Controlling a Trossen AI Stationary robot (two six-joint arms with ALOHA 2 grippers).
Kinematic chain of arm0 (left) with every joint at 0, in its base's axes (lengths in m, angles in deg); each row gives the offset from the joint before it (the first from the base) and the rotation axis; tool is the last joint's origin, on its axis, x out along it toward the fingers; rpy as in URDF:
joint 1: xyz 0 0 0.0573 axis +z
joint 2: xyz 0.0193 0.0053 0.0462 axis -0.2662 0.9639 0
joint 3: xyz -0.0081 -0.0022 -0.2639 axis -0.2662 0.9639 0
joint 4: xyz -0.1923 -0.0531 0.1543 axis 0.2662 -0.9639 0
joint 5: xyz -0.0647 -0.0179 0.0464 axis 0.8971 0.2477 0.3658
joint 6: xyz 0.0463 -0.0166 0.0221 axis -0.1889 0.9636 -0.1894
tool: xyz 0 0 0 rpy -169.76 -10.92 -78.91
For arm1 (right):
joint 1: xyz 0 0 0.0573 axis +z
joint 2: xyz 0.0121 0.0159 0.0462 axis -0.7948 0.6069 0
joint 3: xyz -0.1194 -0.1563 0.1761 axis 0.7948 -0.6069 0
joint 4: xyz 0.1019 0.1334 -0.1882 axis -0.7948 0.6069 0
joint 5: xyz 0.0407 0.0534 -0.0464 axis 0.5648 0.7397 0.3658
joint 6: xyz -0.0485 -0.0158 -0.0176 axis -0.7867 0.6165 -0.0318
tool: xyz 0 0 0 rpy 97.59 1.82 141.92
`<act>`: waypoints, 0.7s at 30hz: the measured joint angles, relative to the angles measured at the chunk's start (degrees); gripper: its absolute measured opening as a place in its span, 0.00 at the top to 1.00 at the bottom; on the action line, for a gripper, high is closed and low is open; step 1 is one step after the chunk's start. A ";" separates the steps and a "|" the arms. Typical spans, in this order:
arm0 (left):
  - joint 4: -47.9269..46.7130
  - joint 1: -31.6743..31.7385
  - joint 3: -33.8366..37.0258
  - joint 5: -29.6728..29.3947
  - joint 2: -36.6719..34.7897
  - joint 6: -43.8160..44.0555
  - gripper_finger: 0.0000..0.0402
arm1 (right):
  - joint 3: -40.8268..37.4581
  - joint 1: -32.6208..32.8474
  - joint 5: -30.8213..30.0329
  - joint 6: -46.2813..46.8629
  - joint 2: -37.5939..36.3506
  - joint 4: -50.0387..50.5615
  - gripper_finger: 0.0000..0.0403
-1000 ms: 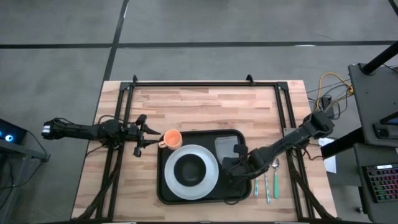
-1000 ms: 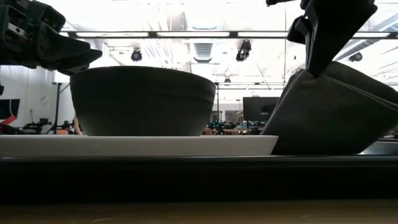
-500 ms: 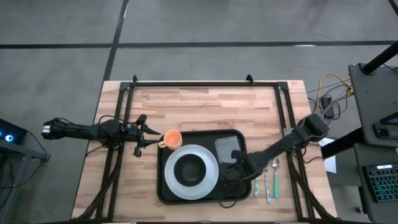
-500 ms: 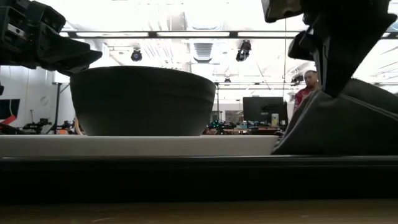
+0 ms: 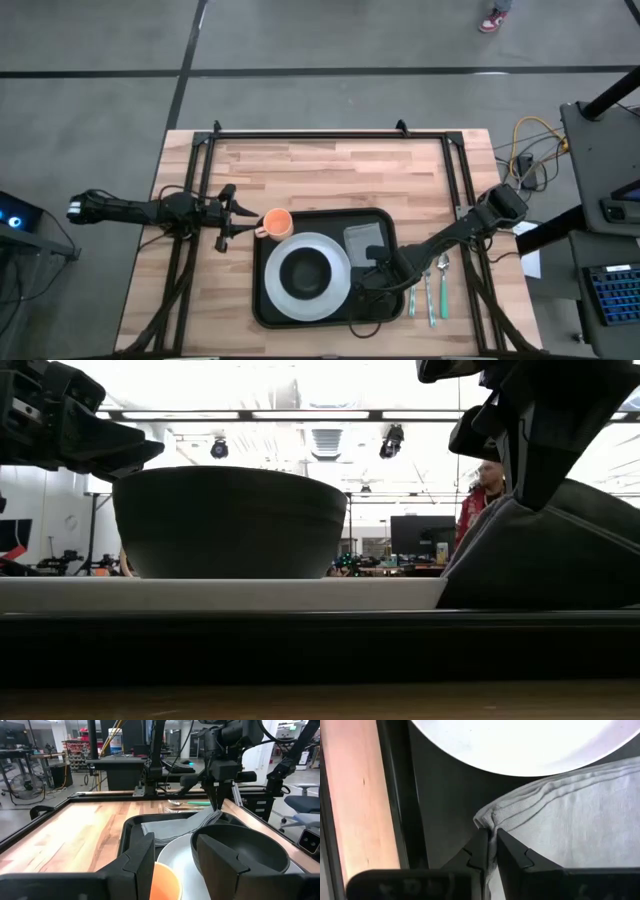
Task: Set up tray
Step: Put the gray napkin on the black serving tray right of the white plate
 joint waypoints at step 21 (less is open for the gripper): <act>-0.29 -0.01 0.00 0.00 0.01 0.00 0.68 | -0.02 0.00 0.22 -1.18 -1.01 2.37 0.56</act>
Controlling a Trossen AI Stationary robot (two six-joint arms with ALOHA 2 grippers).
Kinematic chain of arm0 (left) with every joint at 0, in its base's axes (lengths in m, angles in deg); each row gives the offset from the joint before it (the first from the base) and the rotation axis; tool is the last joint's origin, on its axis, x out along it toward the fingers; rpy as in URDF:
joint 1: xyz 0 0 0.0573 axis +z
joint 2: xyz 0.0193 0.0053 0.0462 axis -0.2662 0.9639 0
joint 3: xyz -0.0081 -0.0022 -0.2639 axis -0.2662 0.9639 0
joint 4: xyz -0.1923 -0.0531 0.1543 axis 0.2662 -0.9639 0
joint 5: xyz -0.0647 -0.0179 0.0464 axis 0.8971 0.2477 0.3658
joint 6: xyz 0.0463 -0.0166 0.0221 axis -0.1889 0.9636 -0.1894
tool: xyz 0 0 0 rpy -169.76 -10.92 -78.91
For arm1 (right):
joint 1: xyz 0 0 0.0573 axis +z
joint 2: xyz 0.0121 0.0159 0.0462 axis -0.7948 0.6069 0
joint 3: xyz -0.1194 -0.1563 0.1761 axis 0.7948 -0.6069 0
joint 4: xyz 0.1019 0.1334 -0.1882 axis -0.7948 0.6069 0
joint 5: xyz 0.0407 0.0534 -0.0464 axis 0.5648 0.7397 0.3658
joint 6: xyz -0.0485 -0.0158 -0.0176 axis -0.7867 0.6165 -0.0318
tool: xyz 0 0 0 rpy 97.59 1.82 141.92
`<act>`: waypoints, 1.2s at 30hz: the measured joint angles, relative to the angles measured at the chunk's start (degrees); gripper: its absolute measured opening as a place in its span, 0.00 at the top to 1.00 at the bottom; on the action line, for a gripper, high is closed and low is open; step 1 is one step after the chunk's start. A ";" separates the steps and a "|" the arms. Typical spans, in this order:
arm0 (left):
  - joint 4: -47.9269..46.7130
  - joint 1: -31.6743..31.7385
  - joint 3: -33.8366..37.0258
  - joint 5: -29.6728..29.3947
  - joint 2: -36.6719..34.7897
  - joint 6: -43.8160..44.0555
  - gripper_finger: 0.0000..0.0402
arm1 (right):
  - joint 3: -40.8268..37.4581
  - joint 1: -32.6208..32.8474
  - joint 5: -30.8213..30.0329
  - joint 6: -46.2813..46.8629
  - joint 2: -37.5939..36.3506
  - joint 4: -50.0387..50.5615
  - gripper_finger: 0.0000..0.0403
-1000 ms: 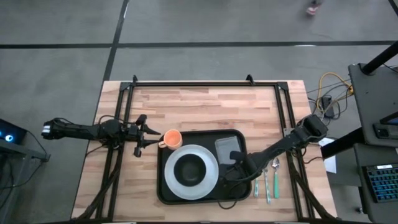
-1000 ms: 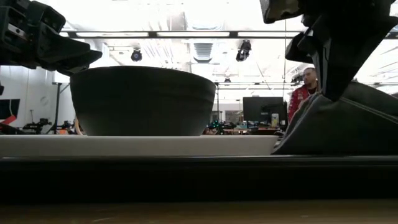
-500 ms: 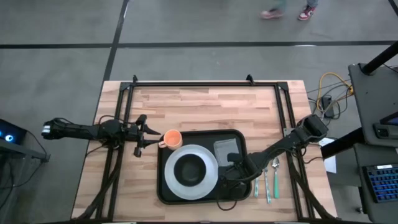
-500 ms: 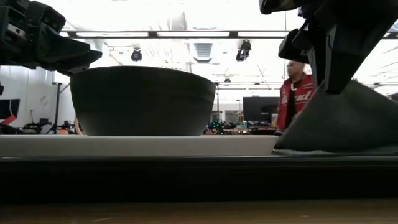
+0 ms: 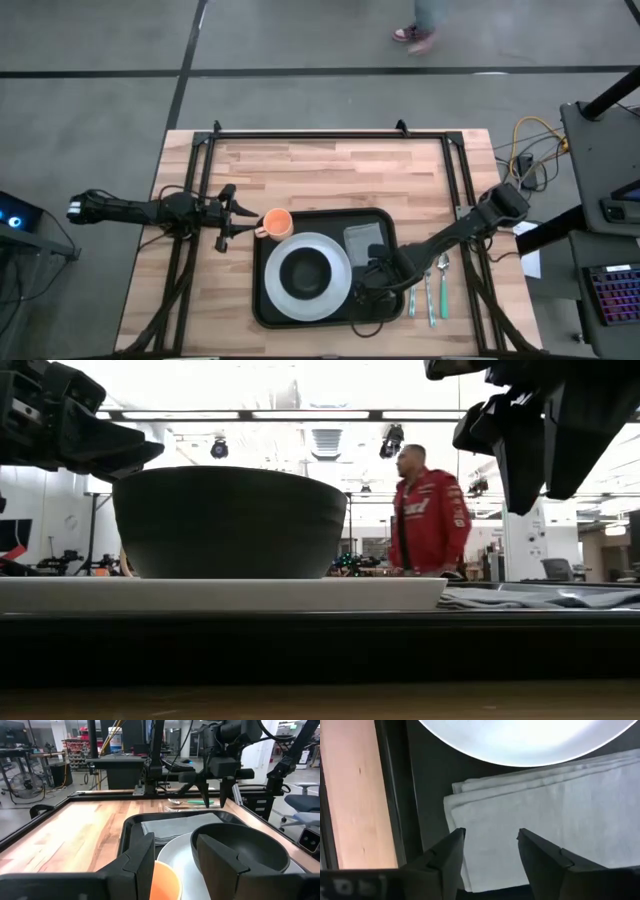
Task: Set up tray
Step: Put the gray napkin on the black serving tray right of the white plate, then put the blue fork on top of the gray napkin
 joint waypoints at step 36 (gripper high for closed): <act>-0.11 0.01 -1.18 -0.01 -0.02 -1.29 0.68 | -9.22 2.52 -2.76 37.36 -7.93 13.20 0.53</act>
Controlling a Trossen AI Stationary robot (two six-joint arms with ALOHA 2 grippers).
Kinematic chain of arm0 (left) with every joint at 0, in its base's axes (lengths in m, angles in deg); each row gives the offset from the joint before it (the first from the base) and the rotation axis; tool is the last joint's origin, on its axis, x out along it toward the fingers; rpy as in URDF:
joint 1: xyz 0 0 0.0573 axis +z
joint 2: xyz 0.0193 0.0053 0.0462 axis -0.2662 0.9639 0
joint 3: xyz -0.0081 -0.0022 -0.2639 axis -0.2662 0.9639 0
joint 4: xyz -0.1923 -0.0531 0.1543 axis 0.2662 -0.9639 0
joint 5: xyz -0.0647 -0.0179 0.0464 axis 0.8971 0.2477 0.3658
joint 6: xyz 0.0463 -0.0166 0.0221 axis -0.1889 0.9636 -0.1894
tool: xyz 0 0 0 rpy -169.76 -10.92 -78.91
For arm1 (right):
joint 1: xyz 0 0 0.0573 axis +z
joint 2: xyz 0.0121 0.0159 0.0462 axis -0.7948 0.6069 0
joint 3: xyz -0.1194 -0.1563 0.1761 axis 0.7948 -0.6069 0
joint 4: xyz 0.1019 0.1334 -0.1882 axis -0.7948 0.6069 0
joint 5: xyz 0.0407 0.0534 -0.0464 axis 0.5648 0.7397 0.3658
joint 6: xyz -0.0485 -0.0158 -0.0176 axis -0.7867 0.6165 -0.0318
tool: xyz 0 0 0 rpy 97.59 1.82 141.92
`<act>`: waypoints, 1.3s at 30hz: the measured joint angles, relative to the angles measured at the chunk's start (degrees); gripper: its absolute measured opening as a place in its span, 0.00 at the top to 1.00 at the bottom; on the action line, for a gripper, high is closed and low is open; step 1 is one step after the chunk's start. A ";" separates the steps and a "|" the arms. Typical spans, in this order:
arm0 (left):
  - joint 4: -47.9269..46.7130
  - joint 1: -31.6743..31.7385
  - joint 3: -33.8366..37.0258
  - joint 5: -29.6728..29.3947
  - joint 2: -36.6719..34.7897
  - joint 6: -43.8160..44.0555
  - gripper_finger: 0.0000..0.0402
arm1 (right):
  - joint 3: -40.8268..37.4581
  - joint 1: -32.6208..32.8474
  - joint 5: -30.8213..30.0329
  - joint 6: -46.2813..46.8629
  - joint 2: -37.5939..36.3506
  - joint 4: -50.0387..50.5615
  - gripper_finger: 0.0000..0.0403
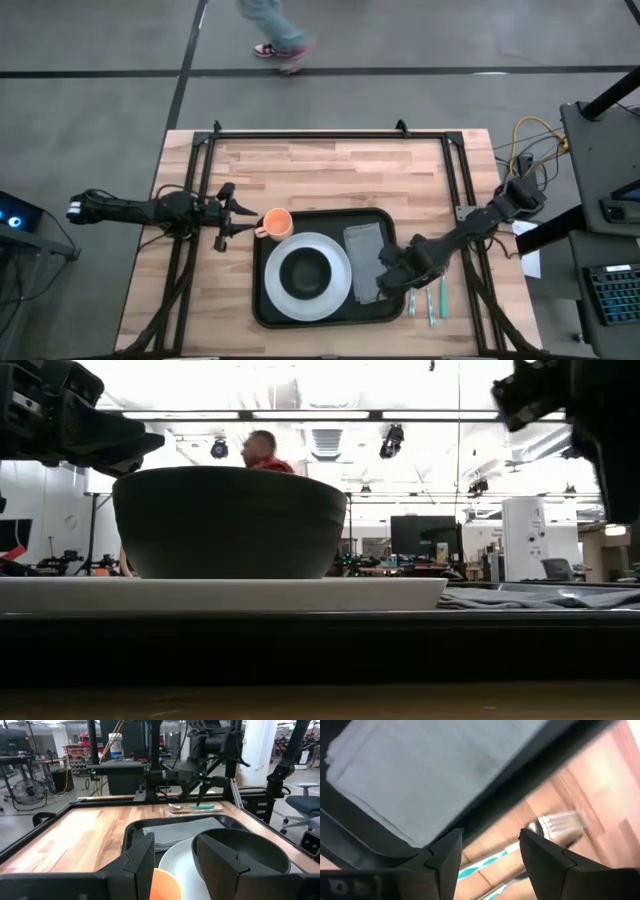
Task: Set up tray
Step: Put the blue fork on top of the gray napkin
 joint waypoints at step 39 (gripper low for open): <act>-0.45 0.00 0.09 0.01 0.02 -0.04 0.68 | -13.95 4.39 8.32 30.10 -1.06 -9.68 0.54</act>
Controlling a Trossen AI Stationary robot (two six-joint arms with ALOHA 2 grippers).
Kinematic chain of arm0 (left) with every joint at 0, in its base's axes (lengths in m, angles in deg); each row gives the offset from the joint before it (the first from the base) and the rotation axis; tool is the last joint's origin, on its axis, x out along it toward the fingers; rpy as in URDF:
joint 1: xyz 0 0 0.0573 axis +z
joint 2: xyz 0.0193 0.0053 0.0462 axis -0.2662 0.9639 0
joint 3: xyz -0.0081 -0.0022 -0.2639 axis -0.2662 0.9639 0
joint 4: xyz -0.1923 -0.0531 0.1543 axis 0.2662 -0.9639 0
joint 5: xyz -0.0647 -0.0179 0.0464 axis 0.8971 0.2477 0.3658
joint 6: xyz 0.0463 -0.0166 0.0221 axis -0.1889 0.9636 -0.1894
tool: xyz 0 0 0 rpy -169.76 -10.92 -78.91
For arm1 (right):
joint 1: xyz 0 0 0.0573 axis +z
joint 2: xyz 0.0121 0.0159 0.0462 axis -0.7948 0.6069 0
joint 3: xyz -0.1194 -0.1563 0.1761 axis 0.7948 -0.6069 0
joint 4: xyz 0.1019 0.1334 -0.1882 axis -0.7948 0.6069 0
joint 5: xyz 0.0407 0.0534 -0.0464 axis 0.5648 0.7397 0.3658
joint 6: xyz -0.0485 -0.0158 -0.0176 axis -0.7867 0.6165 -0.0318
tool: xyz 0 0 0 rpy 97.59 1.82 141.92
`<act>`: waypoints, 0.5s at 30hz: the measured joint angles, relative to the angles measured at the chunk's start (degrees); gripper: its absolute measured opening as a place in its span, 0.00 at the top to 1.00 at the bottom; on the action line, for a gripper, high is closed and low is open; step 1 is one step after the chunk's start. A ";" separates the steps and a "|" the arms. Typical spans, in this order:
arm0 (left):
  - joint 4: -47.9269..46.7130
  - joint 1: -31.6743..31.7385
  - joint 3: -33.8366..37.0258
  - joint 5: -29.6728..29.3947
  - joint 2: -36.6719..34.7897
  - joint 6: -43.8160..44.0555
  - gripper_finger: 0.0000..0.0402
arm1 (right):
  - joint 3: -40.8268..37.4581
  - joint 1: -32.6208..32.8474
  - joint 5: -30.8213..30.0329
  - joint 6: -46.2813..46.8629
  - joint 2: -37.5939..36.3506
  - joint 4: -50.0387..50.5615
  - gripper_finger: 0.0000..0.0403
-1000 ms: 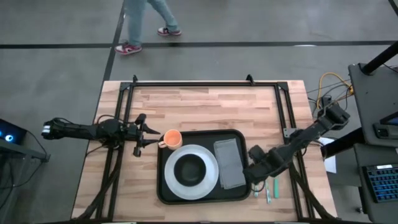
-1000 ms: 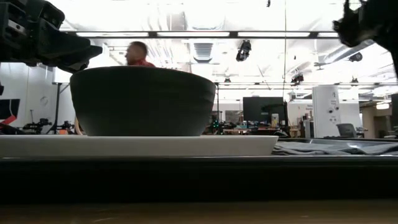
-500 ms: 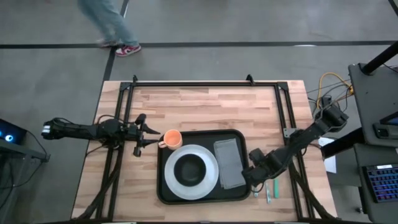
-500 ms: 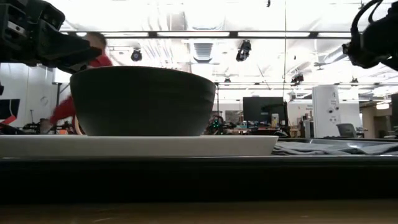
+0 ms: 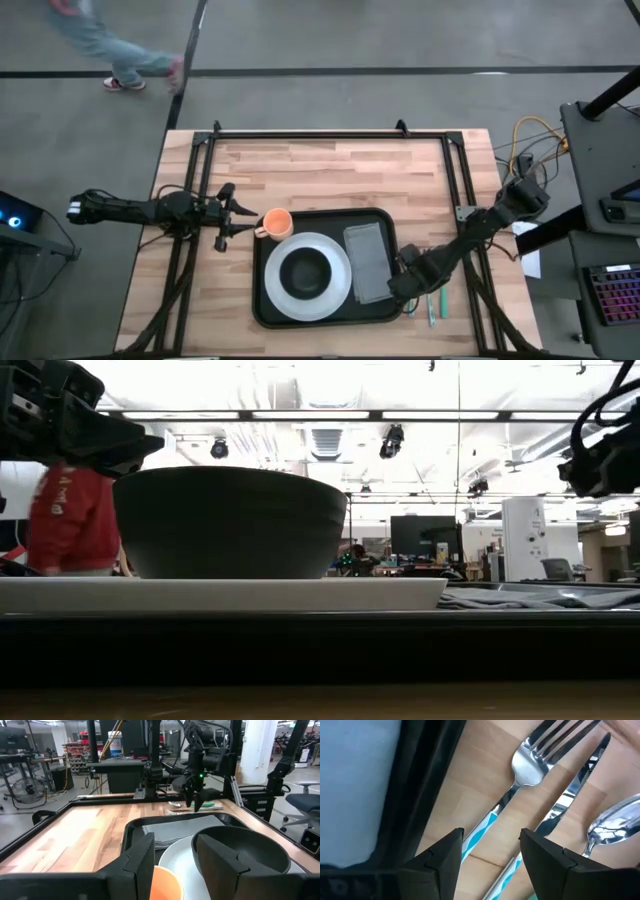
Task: Set up tray
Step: Put the blue fork on top of the gray napkin
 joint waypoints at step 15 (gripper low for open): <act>0.01 -0.01 0.06 0.00 0.00 0.00 0.68 | -1.45 -0.02 -1.30 1.35 1.37 -2.96 0.54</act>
